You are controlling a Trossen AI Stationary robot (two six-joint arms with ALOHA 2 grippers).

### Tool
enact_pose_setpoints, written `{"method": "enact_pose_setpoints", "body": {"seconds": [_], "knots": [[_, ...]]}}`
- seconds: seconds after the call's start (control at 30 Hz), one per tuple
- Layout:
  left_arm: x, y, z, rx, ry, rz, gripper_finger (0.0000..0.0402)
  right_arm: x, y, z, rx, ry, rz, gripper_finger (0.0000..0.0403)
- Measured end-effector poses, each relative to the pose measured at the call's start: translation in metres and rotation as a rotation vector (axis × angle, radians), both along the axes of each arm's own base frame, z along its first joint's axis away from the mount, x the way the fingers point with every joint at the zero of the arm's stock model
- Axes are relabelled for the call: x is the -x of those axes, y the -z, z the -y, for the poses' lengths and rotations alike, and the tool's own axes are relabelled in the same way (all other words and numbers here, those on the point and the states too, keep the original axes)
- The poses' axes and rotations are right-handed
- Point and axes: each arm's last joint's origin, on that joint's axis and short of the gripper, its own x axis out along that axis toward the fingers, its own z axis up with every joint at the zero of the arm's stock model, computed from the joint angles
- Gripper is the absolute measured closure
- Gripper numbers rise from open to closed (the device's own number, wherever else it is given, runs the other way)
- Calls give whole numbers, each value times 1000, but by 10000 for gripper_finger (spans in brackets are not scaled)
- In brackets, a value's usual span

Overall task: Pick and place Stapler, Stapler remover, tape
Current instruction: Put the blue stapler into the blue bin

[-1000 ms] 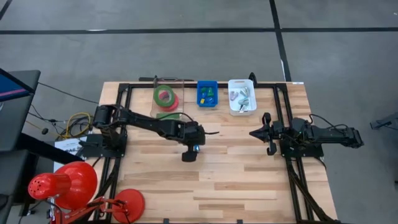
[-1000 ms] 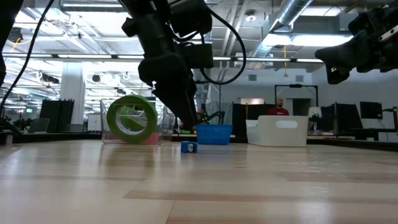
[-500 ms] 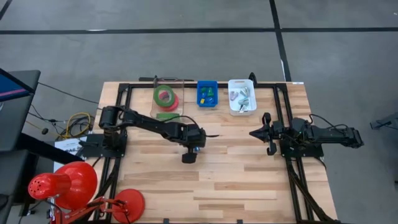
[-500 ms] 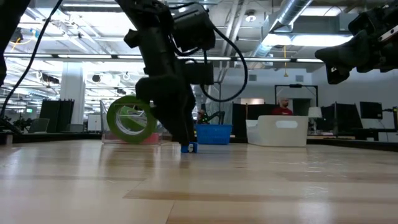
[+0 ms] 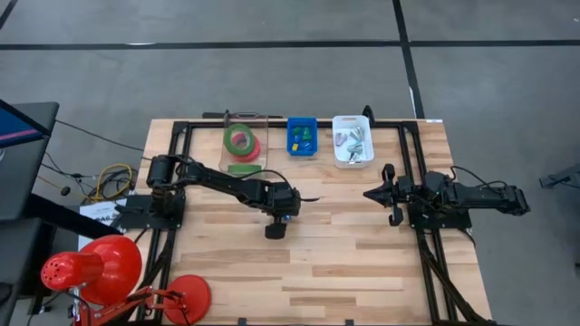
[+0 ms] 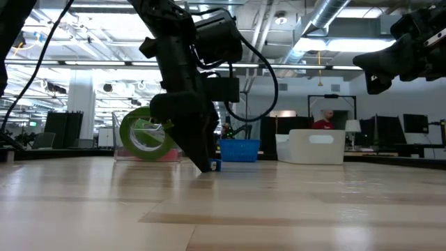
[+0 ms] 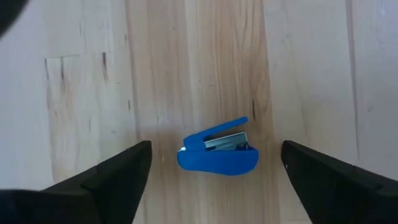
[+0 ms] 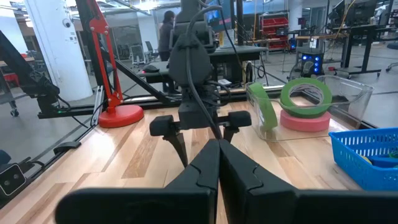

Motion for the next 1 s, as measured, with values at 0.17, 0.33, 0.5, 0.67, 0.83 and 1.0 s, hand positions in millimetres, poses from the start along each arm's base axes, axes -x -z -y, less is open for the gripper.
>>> {"method": "enact_pose_setpoints", "body": {"seconds": [0.17, 0.33, 0.5, 0.67, 0.83, 1.0], "knots": [[0, 0, 1, 12, 6, -2, 94, 0, 0, 0, 0, 0, 0, 403], [0, 1, 1, 23, 10, -3, 128, 0, 0, 0, 0, 0, -1, 403], [0, 1, 1, 26, 11, -3, 151, 0, 0, 0, 0, 0, -1, 403], [0, 1, 1, 25, 11, -4, 171, 0, 0, 0, 0, 0, 0, 403], [0, 1, 1, 24, 11, -4, 193, 0, 0, 0, 0, 0, 0, 403], [0, 1, 1, 21, 13, -4, 211, 0, 0, 0, 0, 0, 0, 403]]}}
